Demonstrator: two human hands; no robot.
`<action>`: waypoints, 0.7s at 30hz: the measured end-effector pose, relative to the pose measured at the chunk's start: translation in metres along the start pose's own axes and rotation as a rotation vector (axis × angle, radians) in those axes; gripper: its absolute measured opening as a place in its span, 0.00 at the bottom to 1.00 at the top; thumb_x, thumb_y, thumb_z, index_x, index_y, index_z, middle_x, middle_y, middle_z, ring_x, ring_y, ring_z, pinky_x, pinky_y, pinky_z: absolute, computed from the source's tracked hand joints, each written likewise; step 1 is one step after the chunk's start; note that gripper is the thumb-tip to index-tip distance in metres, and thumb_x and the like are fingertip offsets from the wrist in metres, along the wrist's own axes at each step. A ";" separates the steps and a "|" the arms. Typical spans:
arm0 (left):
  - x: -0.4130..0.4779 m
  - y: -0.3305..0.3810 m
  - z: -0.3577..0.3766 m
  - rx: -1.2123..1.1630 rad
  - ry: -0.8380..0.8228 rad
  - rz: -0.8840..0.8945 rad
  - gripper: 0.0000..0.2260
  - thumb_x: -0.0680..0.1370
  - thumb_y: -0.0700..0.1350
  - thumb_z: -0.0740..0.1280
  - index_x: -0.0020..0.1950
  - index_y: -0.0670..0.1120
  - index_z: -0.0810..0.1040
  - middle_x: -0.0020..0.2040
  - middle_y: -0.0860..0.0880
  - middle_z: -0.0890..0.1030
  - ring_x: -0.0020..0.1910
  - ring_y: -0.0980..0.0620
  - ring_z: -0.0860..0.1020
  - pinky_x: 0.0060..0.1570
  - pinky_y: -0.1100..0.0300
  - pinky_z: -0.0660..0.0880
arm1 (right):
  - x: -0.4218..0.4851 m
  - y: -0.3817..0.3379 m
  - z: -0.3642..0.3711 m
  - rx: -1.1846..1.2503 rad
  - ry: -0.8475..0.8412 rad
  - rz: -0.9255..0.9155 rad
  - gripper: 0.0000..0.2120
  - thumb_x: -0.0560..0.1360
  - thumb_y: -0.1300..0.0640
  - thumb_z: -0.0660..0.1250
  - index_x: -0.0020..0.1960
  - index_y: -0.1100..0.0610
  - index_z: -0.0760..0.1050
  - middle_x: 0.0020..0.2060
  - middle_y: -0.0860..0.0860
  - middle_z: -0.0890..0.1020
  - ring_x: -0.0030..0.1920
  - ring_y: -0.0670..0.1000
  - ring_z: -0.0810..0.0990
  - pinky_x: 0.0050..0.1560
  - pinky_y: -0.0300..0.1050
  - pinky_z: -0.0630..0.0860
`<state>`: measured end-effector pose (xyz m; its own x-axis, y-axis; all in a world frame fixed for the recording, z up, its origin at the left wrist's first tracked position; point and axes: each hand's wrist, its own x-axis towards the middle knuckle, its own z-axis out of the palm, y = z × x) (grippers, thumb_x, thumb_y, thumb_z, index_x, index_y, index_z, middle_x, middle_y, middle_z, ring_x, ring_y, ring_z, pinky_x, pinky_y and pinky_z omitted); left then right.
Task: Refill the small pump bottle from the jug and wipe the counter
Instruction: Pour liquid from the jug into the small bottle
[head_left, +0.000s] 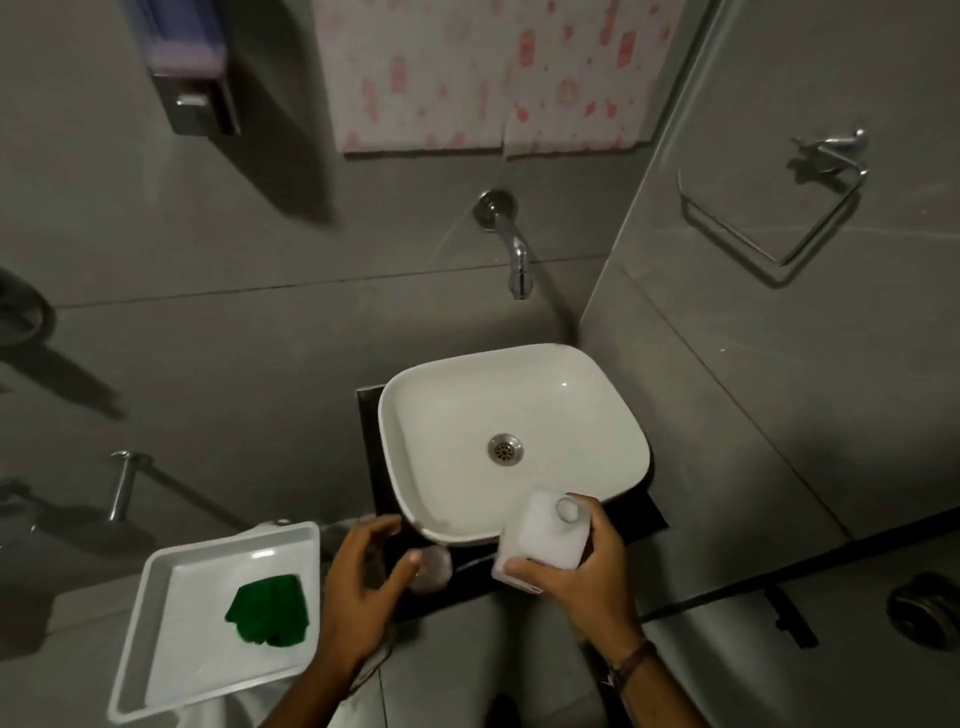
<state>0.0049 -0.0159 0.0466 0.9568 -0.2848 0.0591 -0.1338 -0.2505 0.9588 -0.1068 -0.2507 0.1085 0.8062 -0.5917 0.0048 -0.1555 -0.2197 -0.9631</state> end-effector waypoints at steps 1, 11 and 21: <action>-0.002 -0.020 -0.004 0.031 -0.042 -0.074 0.24 0.68 0.64 0.78 0.62 0.63 0.79 0.61 0.62 0.82 0.62 0.61 0.81 0.63 0.51 0.80 | -0.004 0.002 0.003 -0.015 0.016 0.021 0.35 0.50 0.54 0.88 0.54 0.43 0.79 0.49 0.41 0.86 0.47 0.40 0.84 0.42 0.35 0.81; 0.021 -0.093 0.022 0.147 -0.340 -0.176 0.27 0.60 0.49 0.84 0.58 0.54 0.84 0.54 0.58 0.87 0.55 0.56 0.84 0.60 0.56 0.80 | -0.027 -0.002 0.013 -0.153 0.129 0.048 0.41 0.52 0.47 0.84 0.60 0.35 0.70 0.55 0.32 0.78 0.54 0.35 0.80 0.42 0.27 0.78; 0.024 0.017 -0.030 -0.128 -0.071 -0.004 0.27 0.58 0.47 0.87 0.57 0.53 0.87 0.55 0.51 0.87 0.54 0.53 0.86 0.53 0.62 0.83 | 0.000 -0.096 0.022 -0.107 -0.042 -0.199 0.39 0.62 0.52 0.82 0.69 0.43 0.70 0.63 0.39 0.78 0.63 0.43 0.78 0.57 0.37 0.80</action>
<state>0.0331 0.0007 0.0731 0.9359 -0.3500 0.0393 -0.0913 -0.1335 0.9868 -0.0796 -0.2129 0.1952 0.8496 -0.4963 0.1787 -0.0488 -0.4113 -0.9102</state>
